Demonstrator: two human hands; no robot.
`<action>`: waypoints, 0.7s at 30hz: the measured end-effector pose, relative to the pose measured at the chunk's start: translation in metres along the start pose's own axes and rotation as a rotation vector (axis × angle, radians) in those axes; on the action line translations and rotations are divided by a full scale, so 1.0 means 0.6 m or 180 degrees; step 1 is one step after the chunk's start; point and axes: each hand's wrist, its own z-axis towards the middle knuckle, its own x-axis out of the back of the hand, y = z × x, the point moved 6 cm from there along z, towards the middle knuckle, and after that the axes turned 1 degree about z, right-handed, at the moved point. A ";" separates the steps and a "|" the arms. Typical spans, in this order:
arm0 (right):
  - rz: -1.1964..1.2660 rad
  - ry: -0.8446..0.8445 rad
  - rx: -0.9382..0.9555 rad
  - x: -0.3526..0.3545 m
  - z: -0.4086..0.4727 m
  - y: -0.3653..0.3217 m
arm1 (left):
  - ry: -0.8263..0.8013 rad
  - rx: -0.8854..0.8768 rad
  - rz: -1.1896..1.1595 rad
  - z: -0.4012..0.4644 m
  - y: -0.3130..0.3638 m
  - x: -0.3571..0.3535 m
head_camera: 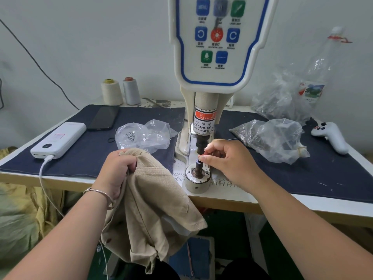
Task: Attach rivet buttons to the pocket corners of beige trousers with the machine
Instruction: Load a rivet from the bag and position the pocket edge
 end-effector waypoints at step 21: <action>-0.0294 -0.0243 0.0144 0.002 0.008 -0.011 | 0.0015 0.0010 0.0035 0.000 0.001 0.002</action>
